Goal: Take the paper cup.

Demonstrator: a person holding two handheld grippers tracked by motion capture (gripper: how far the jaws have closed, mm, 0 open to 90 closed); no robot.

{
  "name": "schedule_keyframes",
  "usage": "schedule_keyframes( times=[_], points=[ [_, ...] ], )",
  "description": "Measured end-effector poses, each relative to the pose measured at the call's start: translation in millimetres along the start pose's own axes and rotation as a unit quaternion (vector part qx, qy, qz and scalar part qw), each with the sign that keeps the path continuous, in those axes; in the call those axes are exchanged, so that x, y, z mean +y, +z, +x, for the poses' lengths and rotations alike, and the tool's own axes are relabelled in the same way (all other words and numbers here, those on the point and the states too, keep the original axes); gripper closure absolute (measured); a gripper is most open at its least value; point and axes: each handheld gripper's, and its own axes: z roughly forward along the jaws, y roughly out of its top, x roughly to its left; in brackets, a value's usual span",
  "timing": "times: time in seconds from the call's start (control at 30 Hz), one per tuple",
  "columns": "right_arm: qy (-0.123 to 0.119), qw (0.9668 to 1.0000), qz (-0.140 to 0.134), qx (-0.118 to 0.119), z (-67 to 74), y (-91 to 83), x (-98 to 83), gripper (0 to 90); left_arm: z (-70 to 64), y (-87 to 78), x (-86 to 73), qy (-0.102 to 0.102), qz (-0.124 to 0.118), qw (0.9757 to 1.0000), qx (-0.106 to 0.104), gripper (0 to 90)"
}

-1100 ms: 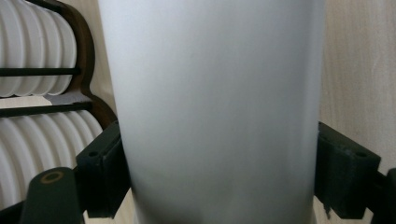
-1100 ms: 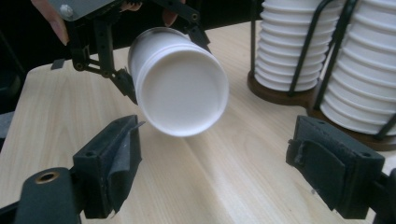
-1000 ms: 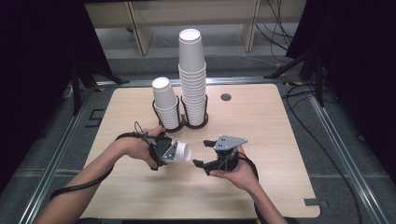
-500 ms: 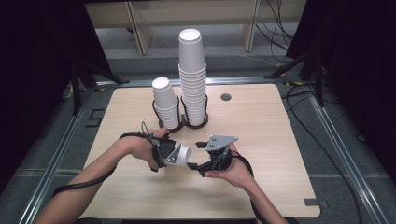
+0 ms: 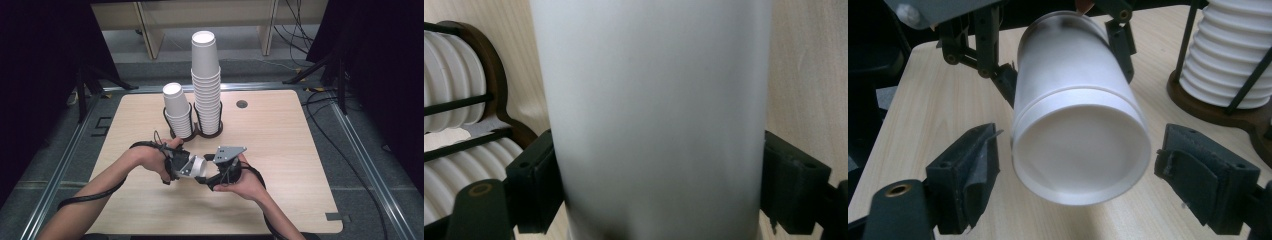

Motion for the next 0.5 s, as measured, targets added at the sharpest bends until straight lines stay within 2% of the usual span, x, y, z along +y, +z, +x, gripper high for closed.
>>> schedule_keyframes(
  times=[0.13, 0.2, 0.23, 0.27, 0.3, 0.37, 0.4, 0.5],
  points=[
    [-0.01, 0.9999, 0.0, 0.001, -1.2, 4.0, -0.2, 17.4, -0.2, 0.3, 1.0, 0.002, 0.0, 1.0, -0.001, 17.6],
    [0.015, 0.9999, 0.005, 0.002, 1.5, 4.6, -0.5, 18.1, -0.3, 0.5, 1.6, 0.002, -0.001, 1.0, -0.002, 17.6],
    [0.015, 0.9999, 0.007, 0.003, 1.3, 4.8, -0.3, 18.5, 0.1, 0.4, 2.0, 0.002, 0.0, 1.0, -0.001, 17.6],
    [0.001, 1.0, 0.004, 0.008, -0.5, 6.0, 0.1, 18.7, 0.2, 0.4, 2.2, 0.002, 0.0, 1.0, -0.001, 17.6],
    [-0.006, 1.0, 0.001, 0.003, -1.2, 6.7, 0.0, 18.9, 0.4, 0.4, 2.5, 0.002, 0.0, 1.0, -0.001, 17.6],
    [-0.002, 1.0, 0.0, 0.005, -0.7, 8.3, -0.4, 19.3, 0.5, 0.5, 3.0, 0.001, -0.001, 1.0, -0.002, 17.6],
    [-0.004, 1.0, -0.001, 0.002, -1.0, 8.5, -0.4, 19.5, 2.2, 0.0, 3.8, 0.014, 0.0, 0.9999, 0.005, 17.6],
    [0.005, 1.0, 0.004, 0.003, -0.8, 7.9, -0.2, 20.0, 2.3, 0.0, 4.9, 0.013, -0.003, 0.9999, 0.006, 17.6]
  ],
)
